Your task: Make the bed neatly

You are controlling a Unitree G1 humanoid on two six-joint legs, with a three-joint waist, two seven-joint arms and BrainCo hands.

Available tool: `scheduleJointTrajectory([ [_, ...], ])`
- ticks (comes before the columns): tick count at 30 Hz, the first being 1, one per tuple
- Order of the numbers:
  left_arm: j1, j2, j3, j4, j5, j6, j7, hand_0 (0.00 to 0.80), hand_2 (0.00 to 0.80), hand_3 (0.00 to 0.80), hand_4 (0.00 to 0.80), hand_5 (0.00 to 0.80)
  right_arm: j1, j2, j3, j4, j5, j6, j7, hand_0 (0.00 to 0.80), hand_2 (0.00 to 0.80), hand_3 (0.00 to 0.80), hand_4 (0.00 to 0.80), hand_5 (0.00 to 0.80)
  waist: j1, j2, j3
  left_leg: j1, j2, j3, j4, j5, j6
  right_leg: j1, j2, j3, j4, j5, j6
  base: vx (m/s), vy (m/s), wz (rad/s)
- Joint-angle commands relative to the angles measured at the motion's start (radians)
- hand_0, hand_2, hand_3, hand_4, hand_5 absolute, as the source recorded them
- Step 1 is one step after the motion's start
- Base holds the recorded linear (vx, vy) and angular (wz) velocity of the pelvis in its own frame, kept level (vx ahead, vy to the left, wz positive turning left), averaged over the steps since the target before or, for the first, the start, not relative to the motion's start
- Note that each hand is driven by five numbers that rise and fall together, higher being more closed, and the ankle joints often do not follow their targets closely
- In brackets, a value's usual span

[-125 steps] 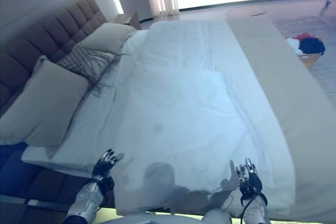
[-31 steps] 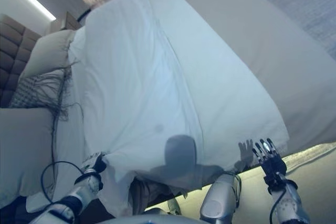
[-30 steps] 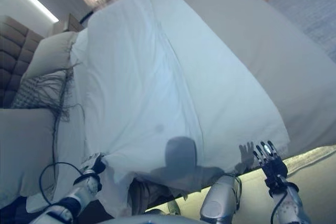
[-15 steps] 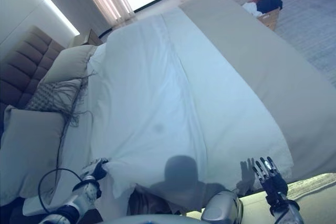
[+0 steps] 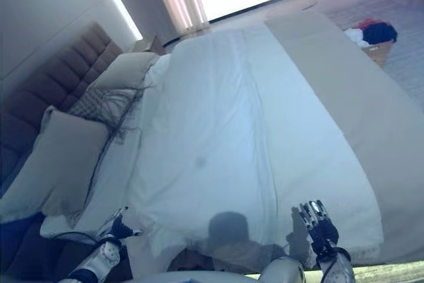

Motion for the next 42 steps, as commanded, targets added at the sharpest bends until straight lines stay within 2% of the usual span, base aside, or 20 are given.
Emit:
scheduleJointTrajectory([
  [1, -0.023, 0.13, 0.111, -0.083, -0.041, -0.002, -0.003, 0.0, 0.0, 0.0, 0.0, 0.0, -0.093, 0.093, -0.021, -0.065, 0.05, -0.008, 0.01, 0.0, 0.0, 0.0, 0.0, 0.0, 0.035, -0.096, 0.046, -0.006, 0.028, -0.086, 0.077, -0.086, -0.03, 0.249, -0.037, -0.037, -0.54, 0.411, 0.132, -0.052, -0.152, 0.25],
  [3, 0.002, 0.126, 0.125, -0.103, -0.058, 0.01, -0.006, 0.0, 0.0, 0.0, 0.0, 0.0, -0.112, 0.102, 0.004, -0.123, 0.069, 0.003, -0.05, 0.0, 0.0, 0.0, 0.0, 0.0, 0.055, -0.105, 0.049, -0.014, 0.028, -0.102, 0.1, -0.093, -0.027, 0.257, -0.032, -0.039, -0.533, 0.403, 0.126, -0.003, -0.108, 0.15],
  [7, 0.047, 0.092, 0.167, -0.115, -0.178, -0.042, -0.023, 0.0, 0.0, 0.0, 0.0, 0.0, -0.139, 0.141, 0.056, -0.197, 0.078, -0.021, -0.159, 0.0, 0.0, 0.0, 0.0, 0.0, 0.086, -0.114, 0.046, -0.019, 0.032, -0.118, 0.116, -0.093, -0.023, 0.272, -0.027, -0.043, -0.521, 0.389, 0.117, 0.027, -0.033, 0.09],
  [12, 0.086, 0.03, 0.214, -0.185, -0.303, -0.141, -0.14, 0.0, 0.0, 0.0, 0.0, 0.0, -0.138, 0.183, 0.076, -0.206, 0.039, -0.049, -0.215, 0.0, 0.0, 0.0, 0.0, 0.0, 0.117, -0.125, 0.037, -0.001, 0.026, -0.126, 0.1, -0.099, -0.017, 0.297, -0.027, -0.056, -0.53, 0.387, 0.12, 0.025, 0.014, 0.24],
  [15, 0.108, 0.001, 0.209, -0.262, -0.334, -0.186, -0.227, 0.0, 0.0, 0.0, 0.0, 0.0, -0.141, 0.197, 0.074, -0.197, 0.043, -0.07, -0.234, 0.0, 0.0, 0.0, 0.0, 0.0, 0.135, -0.136, 0.041, -0.002, 0.016, -0.133, 0.11, -0.114, -0.011, 0.298, -0.035, -0.057, -0.53, 0.396, 0.122, -0.021, 0.028, 0.09],
  [17, 0.116, -0.007, 0.196, -0.32, -0.397, -0.198, -0.31, 0.0, 0.0, 0.0, 0.0, 0.0, -0.146, 0.203, 0.065, -0.192, 0.048, -0.09, -0.232, 0.0, 0.0, 0.0, 0.0, 0.0, 0.144, -0.141, 0.047, -0.004, 0.002, -0.137, 0.122, -0.128, -0.003, 0.294, -0.047, -0.053, -0.526, 0.41, 0.124, -0.064, 0.074, 0.06],
  [20, 0.12, -0.006, 0.192, -0.407, -0.493, -0.165, -0.407, 0.0, 0.0, 0.0, 0.0, 0.0, -0.148, 0.212, 0.041, -0.188, 0.041, -0.113, -0.225, 0.0, 0.0, 0.0, 0.0, 0.0, 0.153, -0.146, 0.056, -0.012, -0.032, -0.145, 0.132, -0.151, 0.024, 0.278, -0.081, -0.037, -0.504, 0.432, 0.13, -0.065, 0.097, 0.03],
  [22, 0.115, 0.001, 0.18, -0.451, -0.521, -0.149, -0.443, 0.0, 0.0, 0.0, 0.0, 0.0, -0.15, 0.222, 0.033, -0.193, 0.047, -0.129, -0.212, 0.0, 0.0, 0.0, 0.0, 0.0, 0.151, -0.151, 0.068, -0.015, -0.065, -0.154, 0.132, -0.165, 0.049, 0.241, -0.111, -0.008, -0.473, 0.471, 0.139, -0.116, 0.061, 0.0],
  [24, 0.114, 0.016, 0.172, -0.469, -0.515, -0.149, -0.45, 0.0, 0.0, 0.0, 0.0, 0.0, -0.156, 0.228, 0.03, -0.189, 0.058, -0.131, -0.205, 0.0, 0.0, 0.0, 0.0, 0.0, 0.151, -0.155, 0.077, -0.017, -0.084, -0.152, 0.133, -0.173, 0.069, 0.195, -0.117, 0.007, -0.394, 0.487, 0.145, -0.115, 0.051, -0.01],
  [26, 0.112, 0.018, 0.156, -0.476, -0.54, -0.136, -0.437, 0.0, 0.0, 0.0, 0.0, 0.0, -0.154, 0.234, 0.042, -0.191, 0.088, -0.12, -0.195, 0.0, 0.0, 0.0, 0.0, 0.0, 0.14, -0.148, 0.081, -0.02, -0.093, -0.16, 0.13, -0.167, 0.092, 0.164, -0.063, 0.036, -0.31, 0.439, 0.129, -0.103, 0.023, 0.01],
  [27, 0.112, 0.019, 0.154, -0.48, -0.545, -0.135, -0.429, 0.0, 0.0, 0.0, 0.0, 0.0, -0.148, 0.236, 0.049, -0.195, 0.087, -0.116, -0.191, 0.0, 0.0, 0.0, 0.0, 0.0, 0.136, -0.147, 0.076, -0.027, -0.094, -0.163, 0.125, -0.157, 0.097, 0.16, -0.038, 0.034, -0.306, 0.423, 0.12, -0.074, -0.091, 0.07],
  [28, 0.114, 0.015, 0.148, -0.48, -0.563, -0.13, -0.404, 0.0, 0.0, 0.0, 0.0, 0.0, -0.137, 0.241, 0.067, -0.195, 0.077, -0.107, -0.191, 0.0, 0.0, 0.0, 0.0, 0.0, 0.131, -0.143, 0.074, -0.027, -0.093, -0.17, 0.118, -0.145, 0.1, 0.173, 0.014, 0.034, -0.312, 0.376, 0.1, -0.048, -0.142, 0.12],
  [30, 0.103, 0.004, 0.135, -0.466, -0.598, -0.127, -0.37, 0.0, 0.0, 0.0, 0.0, 0.0, -0.128, 0.239, 0.09, -0.182, 0.07, -0.103, -0.19, 0.0, 0.0, 0.0, 0.0, 0.0, 0.119, -0.148, 0.065, -0.049, -0.095, -0.185, 0.119, -0.124, 0.097, 0.184, 0.07, 0.055, -0.373, 0.359, 0.073, -0.035, -0.193, 0.16],
  [32, 0.092, -0.005, 0.142, -0.456, -0.606, -0.126, -0.369, 0.0, 0.0, 0.0, 0.0, 0.0, -0.134, 0.219, 0.097, -0.143, 0.073, -0.096, -0.19, 0.0, 0.0, 0.0, 0.0, 0.0, 0.122, -0.148, 0.059, -0.063, -0.078, -0.184, 0.119, -0.103, 0.079, 0.205, 0.106, 0.036, -0.411, 0.325, 0.048, -0.026, -0.152, 0.01],
  [34, 0.091, -0.015, 0.146, -0.459, -0.601, -0.126, -0.391, 0.0, 0.0, 0.0, 0.0, 0.0, -0.138, 0.192, 0.092, -0.124, 0.075, -0.092, -0.192, 0.0, 0.0, 0.0, 0.0, 0.0, 0.124, -0.149, 0.058, -0.074, -0.065, -0.173, 0.127, -0.091, 0.06, 0.229, 0.124, 0.016, -0.449, 0.32, 0.036, -0.021, -0.098, -0.03],
  [36, 0.099, -0.023, 0.143, -0.47, -0.587, -0.125, -0.428, 0.0, 0.0, 0.0, 0.0, 0.0, -0.129, 0.168, 0.074, -0.12, 0.072, -0.095, -0.194, 0.0, 0.0, 0.0, 0.0, 0.0, 0.125, -0.157, 0.06, -0.097, -0.048, -0.16, 0.189, -0.093, 0.036, 0.254, 0.124, -0.011, -0.476, 0.32, 0.024, -0.033, -0.059, 0.0],
  [39, 0.135, -0.036, 0.145, -0.494, -0.574, -0.115, -0.441, 0.0, 0.0, 0.0, 0.0, 0.0, -0.127, 0.148, 0.054, -0.119, 0.094, -0.088, -0.189, 0.0, 0.0, 0.0, 0.0, 0.0, 0.118, -0.162, 0.066, -0.12, 0.013, -0.183, 0.28, -0.04, -0.007, 0.267, 0.125, -0.007, -0.485, 0.319, 0.009, 0.012, 0.032, -0.05],
  [41, 0.162, -0.043, 0.151, -0.493, -0.585, -0.124, -0.443, 0.0, 0.0, 0.0, 0.0, 0.0, -0.124, 0.135, 0.04, -0.13, 0.122, -0.079, -0.19, 0.0, 0.0, 0.0, 0.0, 0.0, 0.11, -0.151, 0.067, -0.125, 0.076, -0.221, 0.271, 0.054, -0.041, 0.259, 0.125, 0.015, -0.473, 0.315, 0.005, 0.029, 0.206, -0.16],
  [42, 0.165, -0.045, 0.153, -0.495, -0.591, -0.123, -0.445, 0.0, 0.0, 0.0, 0.0, 0.0, -0.121, 0.134, 0.035, -0.131, 0.125, -0.074, -0.185, 0.0, 0.0, 0.0, 0.0, 0.0, 0.106, -0.143, 0.067, -0.117, 0.099, -0.232, 0.248, 0.081, -0.05, 0.249, 0.122, 0.022, -0.459, 0.308, 0.005, 0.002, 0.318, -0.19],
])
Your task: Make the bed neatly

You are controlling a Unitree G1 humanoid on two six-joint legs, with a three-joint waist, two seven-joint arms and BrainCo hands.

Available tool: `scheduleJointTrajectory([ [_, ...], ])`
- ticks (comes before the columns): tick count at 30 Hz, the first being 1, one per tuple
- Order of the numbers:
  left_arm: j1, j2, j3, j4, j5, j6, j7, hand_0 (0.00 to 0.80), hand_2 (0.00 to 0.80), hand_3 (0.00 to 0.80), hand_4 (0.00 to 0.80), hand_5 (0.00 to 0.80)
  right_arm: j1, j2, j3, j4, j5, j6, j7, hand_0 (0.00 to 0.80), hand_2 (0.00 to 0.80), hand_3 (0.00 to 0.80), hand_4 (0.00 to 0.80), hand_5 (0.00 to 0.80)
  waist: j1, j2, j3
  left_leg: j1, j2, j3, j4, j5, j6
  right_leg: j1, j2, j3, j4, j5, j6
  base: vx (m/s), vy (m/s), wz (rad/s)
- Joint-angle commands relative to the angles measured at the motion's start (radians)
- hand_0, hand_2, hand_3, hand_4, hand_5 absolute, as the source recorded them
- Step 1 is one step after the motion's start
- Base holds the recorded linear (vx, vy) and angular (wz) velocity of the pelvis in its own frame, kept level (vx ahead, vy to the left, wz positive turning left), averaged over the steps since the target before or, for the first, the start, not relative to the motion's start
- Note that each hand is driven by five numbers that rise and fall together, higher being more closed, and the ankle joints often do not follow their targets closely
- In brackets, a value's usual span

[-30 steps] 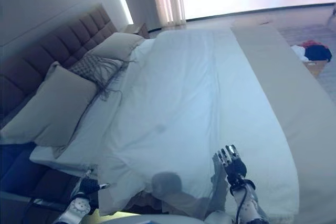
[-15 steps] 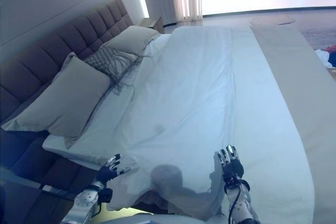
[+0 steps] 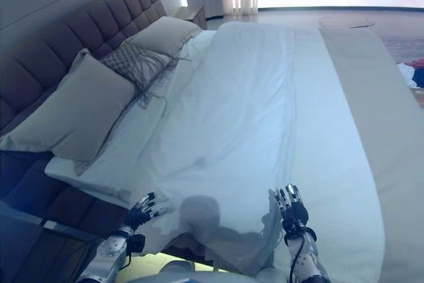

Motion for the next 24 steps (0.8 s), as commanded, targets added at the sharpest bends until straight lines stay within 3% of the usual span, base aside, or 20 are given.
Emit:
scheduleJointTrajectory([
  [1, -0.018, 0.039, 0.058, -0.106, -0.034, -0.033, -0.018, 0.0, 0.0, 0.0, 0.0, 0.0, -0.045, -0.001, -0.075, -0.038, 0.05, 0.002, 0.041, 0.0, 0.0, 0.0, 0.0, 0.0, -0.01, -0.012, 0.041, -0.055, 0.129, -0.065, 0.129, 0.082, -0.112, 0.11, 0.048, -0.039, -0.277, 0.268, 0.007, -0.019, 0.358, -0.21],
  [5, -0.035, 0.04, 0.06, -0.112, -0.024, -0.054, -0.062, 0.0, 0.0, 0.0, 0.0, 0.0, -0.04, 0.001, -0.091, -0.037, 0.035, 0.002, 0.053, 0.0, 0.0, 0.0, 0.0, 0.0, -0.032, 0.023, 0.045, 0.007, 0.197, -0.073, 0.035, 0.075, -0.135, 0.043, -0.035, -0.008, -0.168, 0.242, 0.044, -0.017, 0.459, -0.11],
  [8, -0.06, 0.039, 0.037, -0.118, -0.042, -0.052, -0.064, 0.0, 0.0, 0.0, 0.0, 0.0, -0.054, 0.007, -0.093, -0.069, 0.005, -0.011, 0.032, 0.0, 0.0, 0.0, 0.0, 0.0, -0.041, 0.037, 0.062, 0.019, 0.203, -0.088, -0.008, 0.046, -0.153, -0.019, -0.135, 0.042, -0.072, 0.237, 0.1, -0.033, 0.701, 0.1],
  [9, -0.072, 0.038, 0.028, -0.112, -0.046, -0.054, -0.065, 0.0, 0.0, 0.0, 0.0, 0.0, -0.062, 0.01, -0.095, -0.088, -0.007, -0.014, 0.013, 0.0, 0.0, 0.0, 0.0, 0.0, -0.04, 0.036, 0.071, 0.006, 0.191, -0.093, 0.009, 0.03, -0.155, -0.033, -0.17, 0.054, -0.051, 0.242, 0.114, -0.059, 0.844, 0.33],
  [12, -0.092, 0.04, 0.017, -0.121, -0.054, -0.04, -0.076, 0.0, 0.0, 0.0, 0.0, 0.0, -0.097, 0.019, -0.094, -0.125, -0.023, -0.018, -0.04, 0.0, 0.0, 0.0, 0.0, 0.0, -0.031, 0.006, 0.093, -0.029, 0.098, -0.074, 0.115, -0.149, -0.111, -0.03, -0.294, 0.074, -0.08, 0.334, 0.15, -0.024, 0.663, 0.26],
  [13, -0.082, 0.05, 0.016, -0.132, -0.029, -0.033, -0.08, 0.0, 0.0, 0.0, 0.0, 0.0, -0.107, 0.032, -0.097, -0.137, -0.023, -0.021, -0.051, 0.0, 0.0, 0.0, 0.0, 0.0, -0.023, -0.002, 0.095, -0.043, 0.044, -0.076, 0.164, -0.206, -0.077, -0.015, -0.329, 0.081, -0.13, 0.403, 0.155, 0.03, 0.548, 0.21],
  [15, -0.046, 0.072, -0.001, -0.147, 0.007, -0.067, -0.042, 0.0, 0.0, 0.0, 0.0, 0.0, -0.111, 0.063, -0.101, -0.154, -0.009, -0.006, -0.046, 0.0, 0.0, 0.0, 0.0, 0.0, -0.01, -0.013, 0.095, -0.069, -0.04, -0.086, 0.232, -0.274, -0.031, -0.02, -0.357, 0.11, -0.223, 0.549, 0.164, 0.012, 0.492, 0.02],
  [17, -0.013, 0.101, 0.023, -0.192, -0.002, -0.052, 0.015, 0.0, 0.0, 0.0, 0.0, 0.0, -0.108, 0.075, -0.09, -0.125, 0.008, 0.019, 0.0, 0.0, 0.0, 0.0, 0.0, 0.0, 0.007, -0.016, 0.102, -0.033, -0.069, -0.057, 0.207, -0.306, 0.007, -0.069, -0.347, 0.092, -0.243, 0.649, 0.167, -0.065, 0.419, -0.51],
  [18, -0.011, 0.112, 0.027, -0.194, -0.003, -0.051, 0.029, 0.0, 0.0, 0.0, 0.0, 0.0, -0.107, 0.074, -0.09, -0.106, 0.016, 0.023, 0.019, 0.0, 0.0, 0.0, 0.0, 0.0, 0.006, -0.014, 0.101, -0.027, -0.087, -0.05, 0.198, -0.308, 0.019, -0.086, -0.33, 0.119, -0.236, 0.651, 0.167, -0.09, 0.396, -0.65],
  [19, -0.01, 0.12, 0.03, -0.193, 0.0, -0.052, 0.048, 0.0, 0.0, 0.0, 0.0, 0.0, -0.106, 0.073, -0.089, -0.091, 0.023, 0.034, 0.028, 0.0, 0.0, 0.0, 0.0, 0.0, 0.006, -0.012, 0.1, -0.025, -0.1, -0.043, 0.192, -0.307, 0.028, -0.101, -0.314, 0.143, -0.223, 0.644, 0.166, -0.148, 0.468, -0.5],
  [20, -0.019, 0.131, 0.039, -0.174, 0.003, -0.063, 0.072, 0.0, 0.0, 0.0, 0.0, 0.0, -0.098, 0.079, -0.085, -0.081, 0.026, 0.041, 0.049, 0.0, 0.0, 0.0, 0.0, 0.0, -0.003, -0.005, 0.099, -0.039, -0.125, -0.035, 0.188, -0.294, 0.052, -0.117, -0.261, 0.169, -0.171, 0.61, 0.149, -0.172, 0.484, -0.22],
  [24, -0.066, 0.13, 0.046, -0.113, 0.005, -0.066, 0.122, 0.0, 0.0, 0.0, 0.0, 0.0, -0.081, 0.092, -0.045, -0.067, 0.04, 0.006, 0.082, 0.0, 0.0, 0.0, 0.0, 0.0, 0.001, -0.006, 0.073, -0.034, -0.164, -0.021, 0.102, -0.221, 0.082, -0.088, -0.147, 0.119, -0.084, 0.533, 0.116, -0.135, 0.328, 0.09],
])
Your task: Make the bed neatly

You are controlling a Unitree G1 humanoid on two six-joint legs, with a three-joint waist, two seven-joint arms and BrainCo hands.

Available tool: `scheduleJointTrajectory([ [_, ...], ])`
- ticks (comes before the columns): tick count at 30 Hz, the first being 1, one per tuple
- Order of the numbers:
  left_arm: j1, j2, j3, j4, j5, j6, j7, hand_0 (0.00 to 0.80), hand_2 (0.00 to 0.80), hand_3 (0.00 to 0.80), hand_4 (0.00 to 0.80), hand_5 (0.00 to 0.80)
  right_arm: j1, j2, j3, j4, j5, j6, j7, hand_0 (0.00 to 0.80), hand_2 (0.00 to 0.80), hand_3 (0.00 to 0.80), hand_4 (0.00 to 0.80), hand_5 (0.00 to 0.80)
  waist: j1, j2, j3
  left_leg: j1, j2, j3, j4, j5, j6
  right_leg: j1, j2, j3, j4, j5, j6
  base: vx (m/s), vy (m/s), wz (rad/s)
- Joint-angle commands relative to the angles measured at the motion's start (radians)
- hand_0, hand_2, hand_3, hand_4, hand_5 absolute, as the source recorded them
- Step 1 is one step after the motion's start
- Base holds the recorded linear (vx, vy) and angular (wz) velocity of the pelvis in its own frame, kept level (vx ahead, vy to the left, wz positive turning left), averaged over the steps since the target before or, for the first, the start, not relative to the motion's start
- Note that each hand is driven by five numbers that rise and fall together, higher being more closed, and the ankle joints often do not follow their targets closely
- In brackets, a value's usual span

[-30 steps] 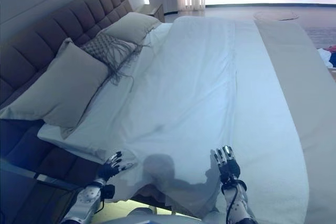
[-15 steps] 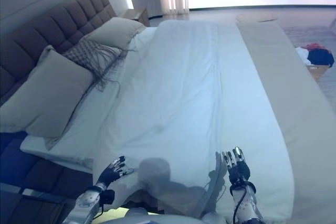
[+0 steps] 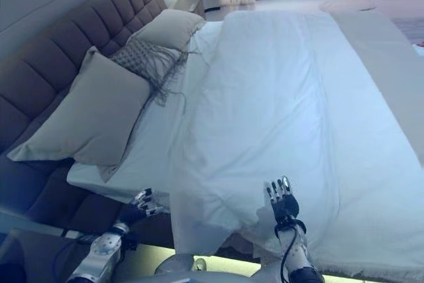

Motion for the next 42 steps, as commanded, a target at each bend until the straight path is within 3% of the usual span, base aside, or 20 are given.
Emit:
scheduleJointTrajectory([
  [1, -0.036, 0.033, 0.088, -0.044, 0.019, -0.055, 0.051, 0.0, 0.0, 0.0, 0.0, 0.0, -0.044, 0.011, -0.016, -0.058, 0.026, -0.044, 0.064, 0.0, 0.0, 0.0, 0.0, 0.0, 0.008, -0.009, -0.029, -0.012, -0.052, -0.058, -0.033, 0.033, 0.095, 0.047, 0.107, -0.045, -0.147, 0.149, -0.011, -0.109, 0.163, 0.07],
  [5, -0.089, 0.026, 0.081, 0.035, 0.071, -0.062, 0.041, 0.0, 0.0, 0.0, 0.0, 0.0, -0.036, 0.029, -0.005, -0.078, 0.03, -0.073, 0.071, 0.0, 0.0, 0.0, 0.0, 0.0, 0.004, 0.001, -0.057, -0.001, -0.058, -0.086, -0.086, 0.072, 0.116, 0.064, 0.136, -0.023, -0.023, 0.125, -0.025, -0.106, 0.078, 0.11],
  [11, -0.178, 0.004, 0.047, 0.035, 0.043, -0.009, 0.085, 0.0, 0.0, 0.0, 0.0, 0.0, -0.04, 0.014, 0.017, -0.081, 0.012, -0.036, 0.047, 0.0, 0.0, 0.0, 0.0, 0.0, 0.009, -0.023, -0.092, -0.002, -0.042, -0.072, -0.1, 0.094, 0.11, 0.158, 0.153, -0.08, -0.073, 0.059, -0.041, -0.129, -0.12, 0.09],
  [12, -0.182, 0.002, 0.046, 0.033, 0.039, -0.003, 0.094, 0.0, 0.0, 0.0, 0.0, 0.0, -0.047, 0.013, 0.024, -0.08, 0.008, -0.026, 0.049, 0.0, 0.0, 0.0, 0.0, 0.0, 0.014, -0.029, -0.091, -0.005, -0.027, -0.069, -0.093, 0.098, 0.099, 0.192, 0.165, -0.102, -0.121, 0.02, -0.052, -0.141, -0.335, 0.05],
  [14, -0.186, -0.013, 0.043, 0.042, 0.029, 0.014, 0.131, 0.0, 0.0, 0.0, 0.0, 0.0, -0.07, 0.008, 0.055, -0.065, 0.002, -0.001, 0.04, 0.0, 0.0, 0.0, 0.0, 0.0, 0.031, -0.046, -0.091, -0.024, 0.032, -0.038, -0.084, 0.131, 0.045, 0.267, 0.226, -0.169, -0.273, -0.098, -0.069, -0.139, -0.369, -0.09],
  [15, -0.183, -0.025, 0.042, 0.053, 0.02, 0.014, 0.141, 0.0, 0.0, 0.0, 0.0, 0.0, -0.076, 0.007, 0.062, -0.067, 0.0, 0.011, 0.028, 0.0, 0.0, 0.0, 0.0, 0.0, 0.03, -0.051, -0.088, -0.041, 0.064, -0.025, -0.08, 0.155, 0.016, 0.289, 0.255, -0.174, -0.318, -0.13, -0.07, -0.146, -0.343, -0.4],
  [17, -0.169, -0.039, 0.046, 0.06, 0.015, 0.008, 0.131, 0.0, 0.0, 0.0, 0.0, 0.0, -0.068, -0.002, 0.075, -0.087, 0.007, 0.027, 0.022, 0.0, 0.0, 0.0, 0.0, 0.0, 0.026, -0.063, -0.072, -0.104, 0.145, -0.001, -0.068, 0.248, -0.044, 0.32, 0.311, -0.193, -0.357, -0.163, -0.09, -0.164, -0.294, -0.28],
  [19, -0.162, -0.051, 0.039, 0.057, 0.035, -0.003, 0.111, 0.0, 0.0, 0.0, 0.0, 0.0, -0.05, -0.022, 0.075, -0.104, 0.019, 0.036, 0.021, 0.0, 0.0, 0.0, 0.0, 0.0, 0.022, -0.074, -0.058, -0.138, 0.201, 0.003, -0.098, 0.315, -0.08, 0.349, 0.348, -0.209, -0.402, -0.168, -0.108, -0.201, -0.227, 0.15],
  [21, -0.16, -0.069, 0.032, 0.058, 0.028, -0.008, 0.101, 0.0, 0.0, 0.0, 0.0, 0.0, -0.04, -0.046, 0.066, -0.104, 0.026, 0.038, 0.023, 0.0, 0.0, 0.0, 0.0, 0.0, 0.026, -0.086, -0.051, -0.16, 0.166, 0.005, -0.078, 0.275, -0.064, 0.34, 0.358, -0.238, -0.423, -0.158, -0.117, -0.231, -0.157, 0.22],
  [22, -0.152, -0.078, 0.035, 0.061, 0.041, -0.009, 0.091, 0.0, 0.0, 0.0, 0.0, 0.0, -0.037, -0.056, 0.058, -0.104, 0.03, 0.04, 0.022, 0.0, 0.0, 0.0, 0.0, 0.0, 0.025, -0.094, -0.047, -0.165, 0.133, 0.012, -0.022, 0.227, -0.047, 0.328, 0.35, -0.253, -0.425, -0.149, -0.123, -0.18, -0.071, 0.21],
  [26, -0.101, -0.078, 0.052, 0.05, 0.077, -0.021, 0.078, 0.0, 0.0, 0.0, 0.0, 0.0, -0.028, -0.077, 0.046, -0.111, 0.019, 0.045, 0.029, 0.0, 0.0, 0.0, 0.0, 0.0, 0.006, -0.101, -0.048, -0.152, 0.043, 0.032, 0.161, 0.091, 0.01, 0.281, 0.317, -0.249, -0.38, -0.135, -0.136, -0.072, 0.045, 0.01],
  [31, -0.096, -0.014, 0.029, 0.014, 0.215, -0.004, 0.099, 0.0, 0.0, 0.0, 0.0, 0.0, -0.004, -0.062, 0.022, -0.115, 0.004, 0.034, -0.02, 0.0, 0.0, 0.0, 0.0, 0.0, -0.032, -0.053, -0.083, -0.024, 0.029, 0.079, -0.035, 0.102, 0.04, 0.256, 0.313, -0.237, -0.344, -0.117, -0.106, 0.077, 0.227, 0.11],
  [34, -0.117, 0.007, 0.001, 0.01, 0.297, 0.026, 0.123, 0.0, 0.0, 0.0, 0.0, 0.0, -0.009, -0.045, 0.015, -0.101, 0.012, 0.014, -0.041, 0.0, 0.0, 0.0, 0.0, 0.0, -0.032, -0.049, -0.075, -0.003, -0.018, 0.067, -0.032, 0.065, 0.075, 0.215, 0.24, -0.224, -0.248, -0.057, -0.072, 0.083, 0.271, 0.42],
  [37, -0.114, 0.017, -0.026, 0.034, 0.342, 0.036, 0.15, 0.0, 0.0, 0.0, 0.0, 0.0, 0.013, -0.019, 0.025, -0.119, 0.005, 0.006, -0.031, 0.0, 0.0, 0.0, 0.0, 0.0, -0.033, -0.037, -0.066, 0.005, -0.055, 0.057, -0.017, 0.034, 0.119, 0.164, 0.179, -0.199, -0.107, -0.036, -0.072, 0.08, 0.272, 0.29],
  [39, -0.114, 0.012, -0.041, 0.056, 0.331, 0.046, 0.15, 0.0, 0.0, 0.0, 0.0, 0.0, 0.04, -0.005, 0.025, -0.131, -0.003, 0.018, -0.019, 0.0, 0.0, 0.0, 0.0, 0.0, -0.05, -0.032, -0.059, 0.016, -0.075, 0.055, -0.019, 0.021, 0.142, 0.092, 0.151, -0.159, -0.004, 0.009, -0.067, 0.091, 0.246, -0.09],
  [42, -0.153, -0.019, -0.067, 0.081, 0.105, 0.101, 0.121, 0.0, 0.0, 0.0, 0.0, 0.0, 0.048, -0.007, 0.046, -0.118, -0.015, 0.038, -0.001, 0.0, 0.0, 0.0, 0.0, 0.0, -0.079, -0.046, -0.033, 0.006, -0.078, 0.062, 0.007, 0.002, 0.133, 0.037, 0.146, -0.126, -0.122, 0.044, -0.064, -0.032, -0.019, -0.03],
])
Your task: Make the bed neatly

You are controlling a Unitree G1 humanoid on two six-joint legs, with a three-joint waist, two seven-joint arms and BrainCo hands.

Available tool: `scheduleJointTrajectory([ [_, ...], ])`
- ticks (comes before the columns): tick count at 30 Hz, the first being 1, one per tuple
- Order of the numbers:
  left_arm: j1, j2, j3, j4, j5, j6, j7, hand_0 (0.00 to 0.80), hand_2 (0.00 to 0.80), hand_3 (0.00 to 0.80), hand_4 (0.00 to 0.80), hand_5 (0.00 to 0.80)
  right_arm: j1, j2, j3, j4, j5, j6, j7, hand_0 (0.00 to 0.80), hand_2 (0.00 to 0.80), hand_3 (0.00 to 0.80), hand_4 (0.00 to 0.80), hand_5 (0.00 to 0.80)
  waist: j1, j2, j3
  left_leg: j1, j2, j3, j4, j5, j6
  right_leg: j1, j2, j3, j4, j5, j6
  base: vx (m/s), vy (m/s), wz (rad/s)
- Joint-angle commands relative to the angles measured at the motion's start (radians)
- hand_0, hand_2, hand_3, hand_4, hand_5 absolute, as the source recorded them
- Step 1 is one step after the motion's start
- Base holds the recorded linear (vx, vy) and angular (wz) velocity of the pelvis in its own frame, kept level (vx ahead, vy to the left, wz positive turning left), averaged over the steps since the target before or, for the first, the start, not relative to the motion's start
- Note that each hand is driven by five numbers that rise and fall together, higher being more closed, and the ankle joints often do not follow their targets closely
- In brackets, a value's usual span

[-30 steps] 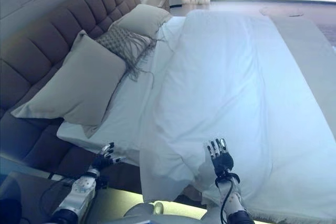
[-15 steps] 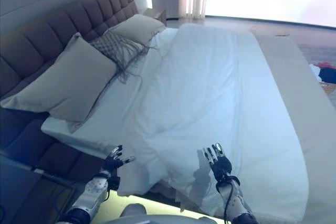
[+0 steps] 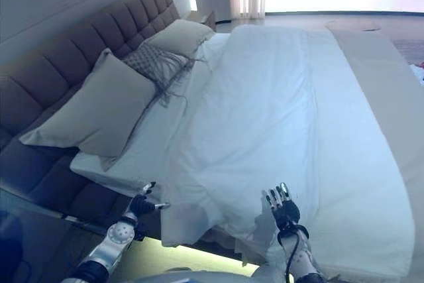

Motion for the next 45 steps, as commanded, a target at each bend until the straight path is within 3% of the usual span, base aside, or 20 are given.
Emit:
scheduleJointTrajectory([
  [1, -0.086, 0.005, 0.028, -0.036, -0.256, 0.031, -0.012, 0.0, 0.0, 0.0, 0.0, 0.0, -0.04, 0.023, 0.024, -0.068, -0.008, -0.028, 0.051, 0.0, 0.0, 0.0, 0.0, 0.0, -0.017, -0.049, 0.046, -0.113, 0.01, -0.007, 0.168, -0.068, 0.078, -0.026, 0.004, 0.06, -0.329, 0.425, 0.072, -0.309, -0.227, 0.0],
  [3, -0.151, -0.006, 0.025, -0.02, -0.331, 0.004, -0.024, 0.0, 0.0, 0.0, 0.0, 0.0, -0.095, 0.013, 0.046, -0.045, 0.02, -0.066, 0.076, 0.0, 0.0, 0.0, 0.0, 0.0, -0.014, -0.076, 0.089, -0.198, 0.029, -0.002, 0.259, -0.116, 0.07, -0.096, -0.024, 0.07, -0.386, 0.484, 0.097, -0.38, -0.313, 0.11],
  [5, -0.185, -0.008, 0.016, -0.011, -0.4, -0.023, -0.027, 0.0, 0.0, 0.0, 0.0, 0.0, -0.17, -0.005, 0.066, -0.013, 0.052, -0.083, 0.076, 0.0, 0.0, 0.0, 0.0, 0.0, 0.023, -0.087, 0.136, -0.271, 0.07, -0.017, 0.35, -0.165, 0.053, -0.087, -0.013, 0.004, -0.401, 0.449, 0.121, -0.193, -0.304, 0.04],
  [7, -0.169, -0.03, 0.042, 0.003, -0.512, -0.006, -0.067, 0.0, 0.0, 0.0, 0.0, 0.0, -0.184, 0.017, 0.07, -0.021, 0.05, -0.08, 0.047, 0.0, 0.0, 0.0, 0.0, 0.0, 0.035, -0.102, 0.154, -0.28, 0.114, -0.037, 0.381, -0.166, 0.04, -0.107, -0.031, 0.003, -0.365, 0.467, 0.13, 0.049, -0.28, -0.34],
  [8, -0.165, -0.033, 0.05, 0.004, -0.534, 0.0, -0.074, 0.0, 0.0, 0.0, 0.0, 0.0, -0.184, 0.022, 0.073, -0.026, 0.05, -0.082, 0.051, 0.0, 0.0, 0.0, 0.0, 0.0, 0.032, -0.116, 0.161, -0.289, 0.118, -0.029, 0.38, -0.136, 0.043, -0.116, -0.043, -0.006, -0.368, 0.483, 0.115, 0.023, -0.267, -0.2],
  [11, -0.16, -0.063, 0.09, 0.015, -0.726, 0.035, -0.155, 0.0, 0.0, 0.0, 0.0, 0.0, -0.181, 0.041, 0.09, -0.049, 0.059, -0.115, 0.054, 0.0, 0.0, 0.0, 0.0, 0.0, 0.049, -0.132, 0.178, -0.314, 0.181, -0.059, 0.391, -0.143, 0.013, -0.113, -0.024, -0.026, -0.347, 0.449, 0.134, 0.044, -0.249, 0.01],
  [14, -0.177, -0.099, 0.116, 0.03, -0.908, 0.107, -0.238, 0.0, 0.0, 0.0, 0.0, 0.0, -0.224, 0.046, 0.09, -0.046, 0.085, -0.147, 0.058, 0.0, 0.0, 0.0, 0.0, 0.0, 0.066, -0.147, 0.21, -0.369, 0.208, -0.087, 0.398, -0.132, 0.0, -0.149, -0.022, -0.05, -0.342, 0.451, 0.136, -0.13, -0.222, 0.16],
  [21, -0.205, -0.145, 0.106, 0.079, -0.972, 0.111, -0.271, 0.0, 0.0, 0.0, 0.0, 0.0, -0.282, 0.034, 0.078, -0.091, 0.119, -0.176, 0.036, 0.0, 0.0, 0.0, 0.0, 0.0, 0.084, -0.141, 0.245, -0.458, 0.215, -0.111, 0.373, -0.081, -0.022, -0.182, -0.035, -0.087, -0.359, 0.443, 0.134, -0.125, -0.05, 0.02],
  [27, -0.123, -0.105, 0.086, 0.035, -0.587, -0.018, -0.146, 0.0, 0.0, 0.0, 0.0, 0.0, -0.221, 0.026, 0.058, -0.137, 0.078, -0.14, -0.006, 0.0, 0.0, 0.0, 0.0, 0.0, 0.089, -0.119, 0.227, -0.416, 0.21, -0.106, 0.355, -0.052, -0.021, -0.178, -0.103, -0.083, -0.327, 0.45, 0.133, 0.101, 0.089, 0.11],
  [31, -0.073, -0.046, 0.053, -0.065, -0.475, -0.057, -0.077, 0.0, 0.0, 0.0, 0.0, 0.0, -0.198, 0.004, 0.053, -0.154, 0.059, -0.132, -0.005, 0.0, 0.0, 0.0, 0.0, 0.0, 0.087, -0.097, 0.227, -0.399, 0.22, -0.107, 0.344, -0.05, -0.024, -0.196, -0.113, -0.06, -0.301, 0.429, 0.14, 0.044, 0.121, 0.11],
  [36, -0.077, -0.041, 0.069, -0.096, -0.754, -0.02, -0.195, 0.0, 0.0, 0.0, 0.0, 0.0, -0.232, 0.002, 0.051, -0.129, 0.083, -0.171, 0.035, 0.0, 0.0, 0.0, 0.0, 0.0, 0.102, -0.099, 0.263, -0.433, 0.238, -0.114, 0.328, -0.035, -0.037, -0.229, -0.108, -0.061, -0.302, 0.425, 0.141, -0.12, -0.027, 0.04],
  [39, -0.092, -0.084, 0.104, -0.043, -0.946, 0.051, -0.302, 0.0, 0.0, 0.0, 0.0, 0.0, -0.254, 0.014, 0.051, -0.11, 0.093, -0.197, 0.055, 0.0, 0.0, 0.0, 0.0, 0.0, 0.111, -0.109, 0.281, -0.467, 0.247, -0.127, 0.342, -0.034, -0.043, -0.258, -0.112, -0.062, -0.283, 0.424, 0.14, -0.06, -0.084, 0.02],
  [40, -0.102, -0.107, 0.123, 0.001, -1.011, 0.072, -0.344, 0.0, 0.0, 0.0, 0.0, 0.0, -0.267, 0.022, 0.05, -0.103, 0.098, -0.204, 0.06, 0.0, 0.0, 0.0, 0.0, 0.0, 0.118, -0.111, 0.288, -0.473, 0.262, -0.139, 0.356, -0.058, -0.054, -0.267, -0.103, -0.056, -0.257, 0.4, 0.15, -0.001, -0.096, -0.06],
  [45, -0.142, -0.139, 0.153, 0.058, -1.229, 0.151, -0.406, 0.0, 0.0, 0.0, 0.0, 0.0, -0.299, 0.024, 0.055, -0.115, 0.117, -0.228, 0.073, 0.0, 0.0, 0.0, 0.0, 0.0, 0.119, -0.14, 0.305, -0.52, 0.278, -0.154, 0.359, -0.046, -0.066, -0.291, -0.08, -0.065, -0.265, 0.392, 0.147, -0.05, -0.101, 0.0],
])
